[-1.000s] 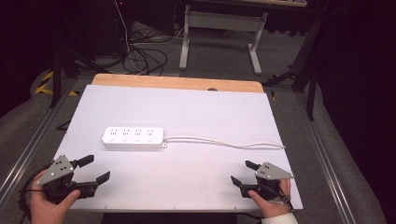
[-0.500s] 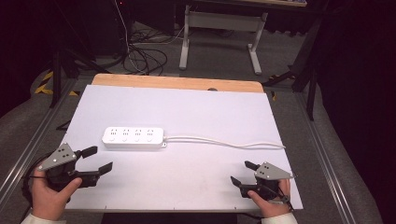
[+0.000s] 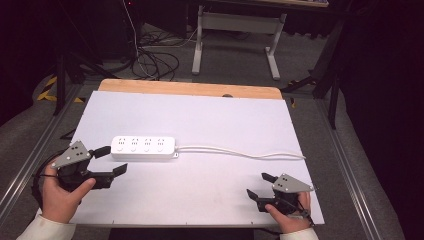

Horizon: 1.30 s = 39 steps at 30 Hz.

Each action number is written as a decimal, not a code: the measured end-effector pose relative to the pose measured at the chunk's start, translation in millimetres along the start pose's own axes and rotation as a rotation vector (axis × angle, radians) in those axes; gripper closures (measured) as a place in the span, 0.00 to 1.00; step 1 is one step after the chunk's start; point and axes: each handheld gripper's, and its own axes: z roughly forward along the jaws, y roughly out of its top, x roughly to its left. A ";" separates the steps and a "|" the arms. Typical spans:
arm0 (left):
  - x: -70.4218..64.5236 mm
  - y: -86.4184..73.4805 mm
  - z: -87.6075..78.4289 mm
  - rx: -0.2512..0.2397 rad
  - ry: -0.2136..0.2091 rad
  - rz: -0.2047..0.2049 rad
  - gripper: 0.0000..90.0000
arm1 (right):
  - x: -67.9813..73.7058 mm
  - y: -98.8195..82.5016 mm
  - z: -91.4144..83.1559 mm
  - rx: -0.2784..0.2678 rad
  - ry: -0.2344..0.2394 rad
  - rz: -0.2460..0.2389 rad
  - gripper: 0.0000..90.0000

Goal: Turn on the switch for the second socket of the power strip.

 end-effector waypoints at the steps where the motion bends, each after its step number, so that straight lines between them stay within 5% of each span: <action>1: 0.4 1.9 1.1 -0.003 0.000 0.001 0.20 | 0.0 0.0 0.1 0.000 0.000 0.000 0.26; 18: 8.0 25.8 26.3 0.036 -0.004 0.013 0.21 | 0.8 -0.2 0.6 0.004 0.009 -0.002 0.26; 28: 16.2 29.3 43.2 0.043 -0.001 -0.019 0.22 | 1.0 -0.4 0.9 0.003 0.015 -0.005 0.26; 39: 20.5 29.3 63.2 0.024 0.012 -0.034 0.34 | 0.8 -0.8 1.3 0.005 0.022 -0.009 0.26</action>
